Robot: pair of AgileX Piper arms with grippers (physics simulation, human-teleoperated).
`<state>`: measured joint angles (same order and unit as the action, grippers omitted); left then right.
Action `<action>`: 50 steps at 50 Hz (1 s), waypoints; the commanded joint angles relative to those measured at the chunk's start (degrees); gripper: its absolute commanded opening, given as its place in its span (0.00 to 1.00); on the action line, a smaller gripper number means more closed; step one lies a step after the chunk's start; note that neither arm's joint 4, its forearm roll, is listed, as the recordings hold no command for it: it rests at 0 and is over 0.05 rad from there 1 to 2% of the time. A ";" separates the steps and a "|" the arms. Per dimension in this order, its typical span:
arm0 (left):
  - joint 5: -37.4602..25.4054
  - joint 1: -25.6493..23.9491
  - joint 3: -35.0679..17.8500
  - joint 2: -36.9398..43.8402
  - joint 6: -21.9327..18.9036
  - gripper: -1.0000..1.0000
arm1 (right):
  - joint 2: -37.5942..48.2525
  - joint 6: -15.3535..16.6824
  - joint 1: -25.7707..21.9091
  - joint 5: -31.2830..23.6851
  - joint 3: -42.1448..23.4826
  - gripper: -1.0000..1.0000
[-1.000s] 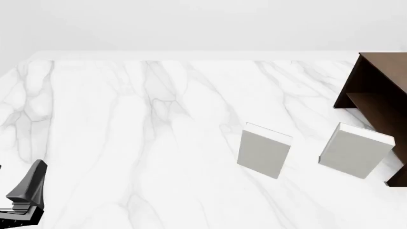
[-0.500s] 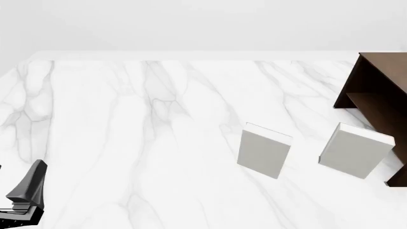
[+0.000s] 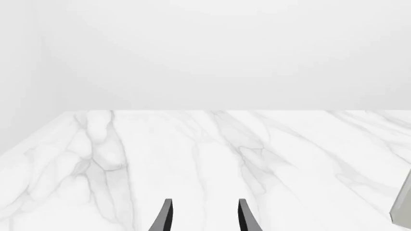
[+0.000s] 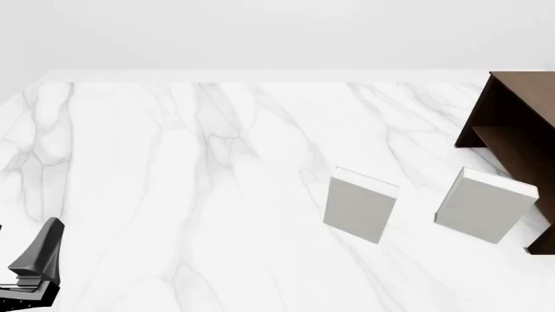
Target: Pick up the book on the left and place it on top of the shelf.
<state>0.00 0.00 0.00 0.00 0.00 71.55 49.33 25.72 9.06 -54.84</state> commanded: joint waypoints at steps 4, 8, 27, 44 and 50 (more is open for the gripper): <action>0.00 0.00 0.00 0.00 0.00 1.00 | 2.29 0.14 1.33 2.51 -0.30 0.00; 0.00 0.00 0.00 0.00 0.00 1.00 | 2.92 0.24 1.30 2.82 -0.52 0.00; 0.00 0.00 0.00 0.00 0.00 1.00 | 5.72 0.50 2.34 4.65 -0.66 0.00; 0.00 0.00 0.00 0.00 0.00 1.00 | 8.77 1.07 3.45 6.39 -1.12 0.00; 0.00 0.00 0.00 0.00 0.00 1.00 | 10.21 1.58 4.00 7.25 -1.41 0.00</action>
<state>0.00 0.00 0.00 0.00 0.00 80.19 50.78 28.99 14.61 -55.17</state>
